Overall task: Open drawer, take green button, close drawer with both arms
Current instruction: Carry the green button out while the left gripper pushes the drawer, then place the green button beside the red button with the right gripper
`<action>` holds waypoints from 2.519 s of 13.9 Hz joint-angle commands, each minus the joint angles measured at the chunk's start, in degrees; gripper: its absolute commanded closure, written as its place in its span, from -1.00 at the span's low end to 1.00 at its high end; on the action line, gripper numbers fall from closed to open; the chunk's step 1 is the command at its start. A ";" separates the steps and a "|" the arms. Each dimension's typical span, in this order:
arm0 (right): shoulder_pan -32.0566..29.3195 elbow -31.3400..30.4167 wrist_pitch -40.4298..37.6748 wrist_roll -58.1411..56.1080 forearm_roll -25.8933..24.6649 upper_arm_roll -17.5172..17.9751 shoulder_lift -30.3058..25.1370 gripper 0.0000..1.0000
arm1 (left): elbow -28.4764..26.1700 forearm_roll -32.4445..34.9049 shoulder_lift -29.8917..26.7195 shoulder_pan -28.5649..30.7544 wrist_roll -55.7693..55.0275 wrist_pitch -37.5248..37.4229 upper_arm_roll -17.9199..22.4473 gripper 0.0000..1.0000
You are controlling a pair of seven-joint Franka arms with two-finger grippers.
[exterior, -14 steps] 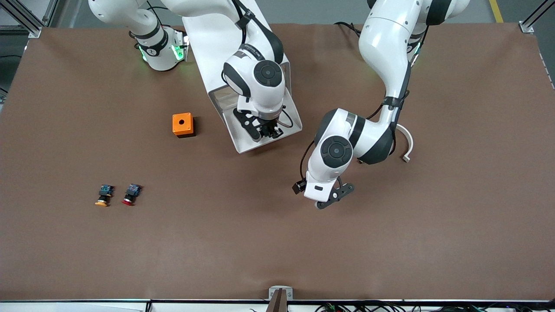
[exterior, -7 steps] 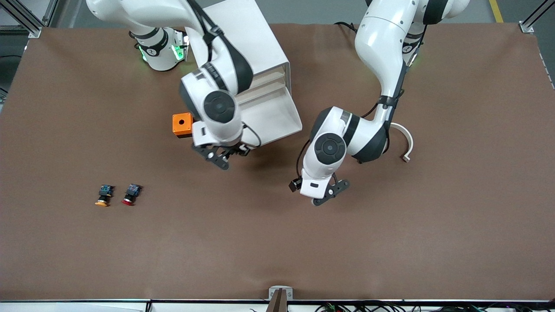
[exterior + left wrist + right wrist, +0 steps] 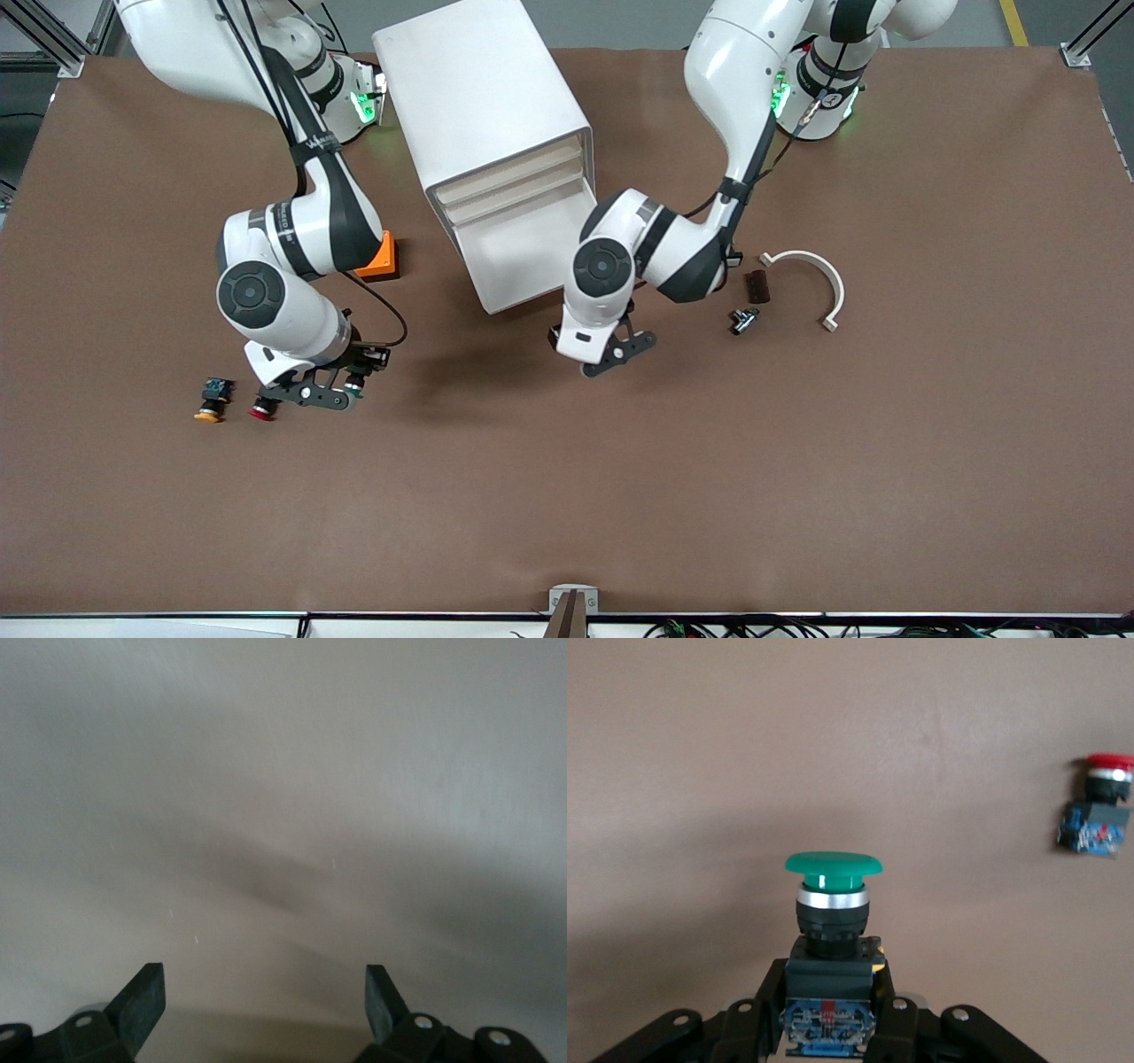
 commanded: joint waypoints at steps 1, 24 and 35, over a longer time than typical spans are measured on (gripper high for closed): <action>-3.63 -7.36 7.02 -6.26 0.31 1.19 -2.35 1.00 | -1.40 0.70 -0.36 -2.62 0.07 0.96 -0.52 -0.99; -10.85 -12.12 23.12 -19.55 0.31 2.86 6.53 0.99 | -4.12 -11.68 -0.27 -2.01 -2.66 0.79 -12.57 -0.99; -12.77 -1.60 6.21 -19.90 0.40 2.68 5.12 -1.00 | -5.35 -23.12 -0.18 -1.84 -2.04 0.61 -12.66 -0.99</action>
